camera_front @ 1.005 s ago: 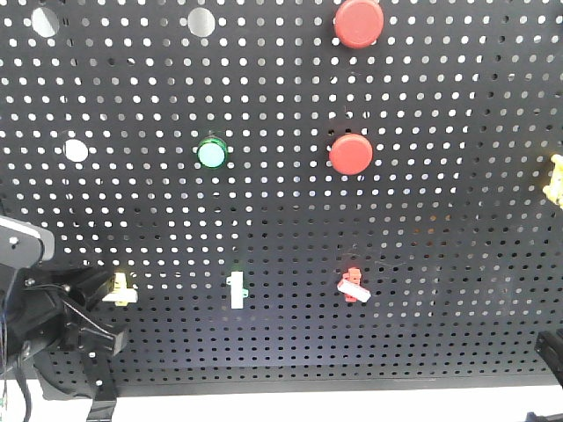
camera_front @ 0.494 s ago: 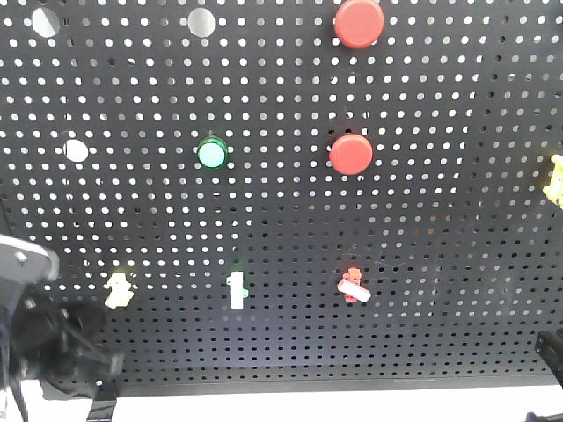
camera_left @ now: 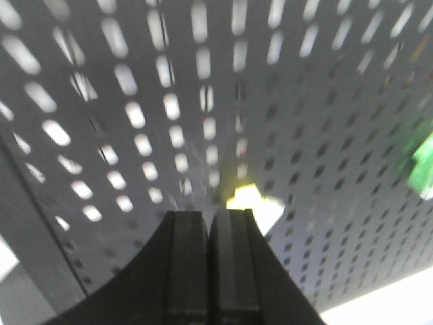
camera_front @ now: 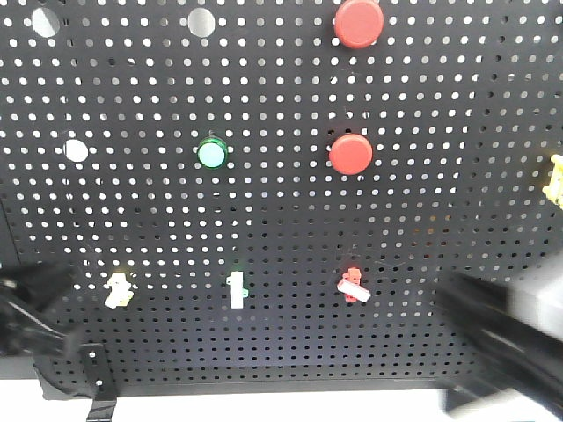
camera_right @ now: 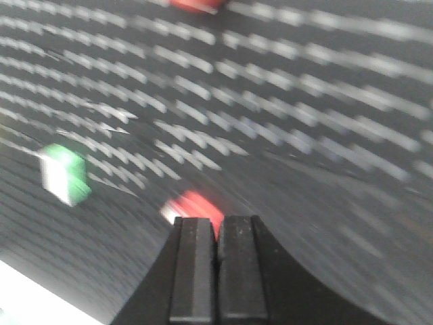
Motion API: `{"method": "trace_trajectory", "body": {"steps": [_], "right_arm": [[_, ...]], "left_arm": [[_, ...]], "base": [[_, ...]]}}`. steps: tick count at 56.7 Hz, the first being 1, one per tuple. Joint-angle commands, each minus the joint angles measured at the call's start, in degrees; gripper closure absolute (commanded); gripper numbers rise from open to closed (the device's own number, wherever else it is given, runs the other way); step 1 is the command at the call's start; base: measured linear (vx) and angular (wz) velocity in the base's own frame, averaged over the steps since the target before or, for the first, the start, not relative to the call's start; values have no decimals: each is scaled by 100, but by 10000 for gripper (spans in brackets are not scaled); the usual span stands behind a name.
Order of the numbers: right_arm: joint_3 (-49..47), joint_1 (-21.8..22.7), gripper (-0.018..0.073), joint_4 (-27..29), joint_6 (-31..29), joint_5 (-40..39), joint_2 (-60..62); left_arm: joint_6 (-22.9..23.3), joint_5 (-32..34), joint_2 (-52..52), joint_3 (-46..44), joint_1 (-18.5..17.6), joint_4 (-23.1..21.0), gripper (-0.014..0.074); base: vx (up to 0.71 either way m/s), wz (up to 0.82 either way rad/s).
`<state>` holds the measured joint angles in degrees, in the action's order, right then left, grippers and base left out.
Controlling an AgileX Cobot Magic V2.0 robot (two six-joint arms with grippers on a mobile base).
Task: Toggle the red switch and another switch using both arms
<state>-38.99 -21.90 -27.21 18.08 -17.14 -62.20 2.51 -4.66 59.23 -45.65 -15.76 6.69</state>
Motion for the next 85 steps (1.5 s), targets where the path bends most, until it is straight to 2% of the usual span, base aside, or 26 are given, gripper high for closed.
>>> {"method": "trace_trajectory", "body": {"steps": [1, 15, 46, 55, 63, 76, 85], "right_arm": [[-541, -99, 566, 248, 16, -662, -354], [-1051, -137, 566, 466, 96, -977, -1100], [-1201, -142, 566, 407, 459, -687, -1753], [-1194, -164, 566, 97, 784, -467, -1901], [-1172, -438, 566, -349, 1021, -306, -1936], [-1172, -754, 566, -383, 1014, 442, -1936], [-1172, -770, 566, -465, 994, 112, -1866]], "left_arm": [[43, 398, -149, -167, -36, 9, 594], [43, 393, -149, -167, -36, 9, 594], [43, 405, -149, -167, -36, 9, 594], [43, 405, -149, -167, -36, 9, 594], [-34, 405, -149, -167, -36, 9, 594], [-94, 405, -149, -167, -31, 9, 594], [-94, 405, -149, -167, -31, 9, 594]], "base": [[0, 0], [0, 0], [0, 0], [0, 0], [0, 0], [0, 0], [0, 0]]}}
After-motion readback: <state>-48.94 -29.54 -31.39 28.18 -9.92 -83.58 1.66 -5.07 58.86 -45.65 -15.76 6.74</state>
